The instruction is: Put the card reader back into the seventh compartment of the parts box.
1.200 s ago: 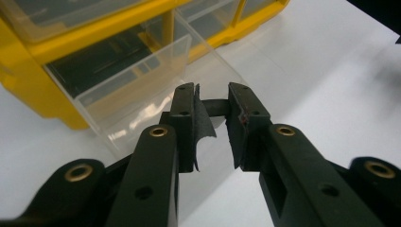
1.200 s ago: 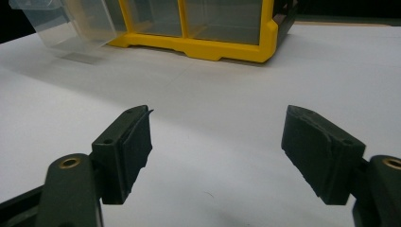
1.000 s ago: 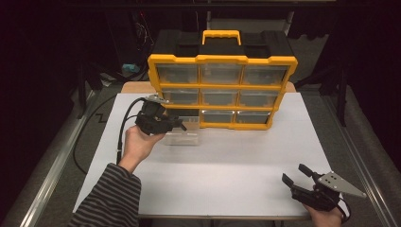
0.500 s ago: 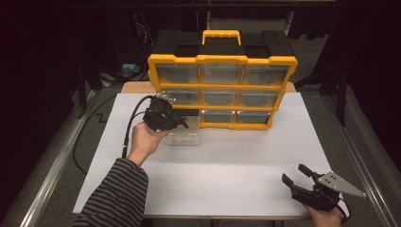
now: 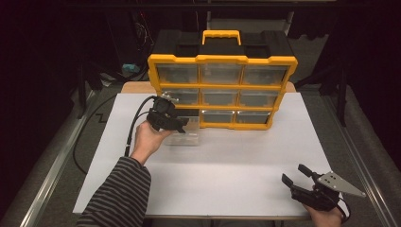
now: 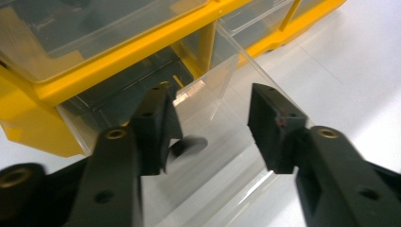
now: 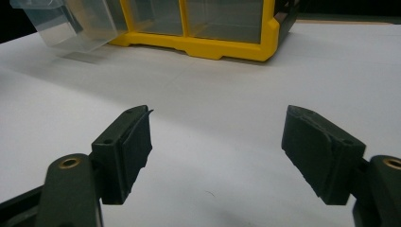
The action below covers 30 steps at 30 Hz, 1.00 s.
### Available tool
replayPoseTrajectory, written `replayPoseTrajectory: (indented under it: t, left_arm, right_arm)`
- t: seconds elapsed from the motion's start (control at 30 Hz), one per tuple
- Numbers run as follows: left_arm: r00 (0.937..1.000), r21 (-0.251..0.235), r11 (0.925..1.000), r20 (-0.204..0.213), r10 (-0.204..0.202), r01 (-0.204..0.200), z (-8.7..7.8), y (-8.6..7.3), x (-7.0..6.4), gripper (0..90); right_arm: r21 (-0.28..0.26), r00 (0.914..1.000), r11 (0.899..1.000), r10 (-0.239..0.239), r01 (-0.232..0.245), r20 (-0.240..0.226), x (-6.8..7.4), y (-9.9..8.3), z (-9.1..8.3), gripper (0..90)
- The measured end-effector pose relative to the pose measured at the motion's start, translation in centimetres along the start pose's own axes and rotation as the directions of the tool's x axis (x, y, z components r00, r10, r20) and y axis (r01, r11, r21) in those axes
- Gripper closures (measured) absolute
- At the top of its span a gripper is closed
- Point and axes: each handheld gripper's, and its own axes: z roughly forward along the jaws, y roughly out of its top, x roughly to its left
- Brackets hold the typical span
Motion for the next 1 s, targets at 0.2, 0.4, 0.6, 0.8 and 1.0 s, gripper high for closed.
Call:
replayPoseTrajectory:
  t: [0.2, 0.4, 0.6, 0.8, 1.0]
  left_arm:
    - [0.9999, -0.010, 0.9999, -0.003, 0.011, -0.011, -0.8, -0.2, -0.6, 42.9]
    - [0.9998, -0.019, 0.9996, 0.000, 0.021, -0.021, -1.4, -0.6, -1.1, 39.9]
    - [0.9996, -0.025, 0.9993, 0.007, 0.029, -0.029, -2.0, -1.2, -1.4, 37.9]
    - [0.9990, -0.039, 0.9986, 0.027, 0.036, -0.035, -2.7, -2.0, -2.1, 37.1]
    - [0.9986, -0.044, 0.9984, 0.038, 0.038, -0.037, -2.9, -2.8, -2.5, 37.1]
  right_arm:
    - [-0.001, 1.0000, 1.000, -0.002, 0.002, -0.002, 0.0, 0.0, 0.0, 25.2]
    - [-0.003, 1.0000, 1.000, -0.003, 0.003, -0.001, 0.0, 0.0, 0.0, 25.2]
    - [0.000, 1.0000, 1.000, -0.001, 0.001, -0.001, 0.1, 0.0, 0.1, 25.2]
    - [0.001, 1.0000, 1.000, -0.002, 0.002, -0.002, 0.0, 0.0, 0.1, 25.2]
    - [0.002, 1.0000, 1.000, -0.001, 0.001, -0.001, 0.0, 0.0, 0.1, 25.2]
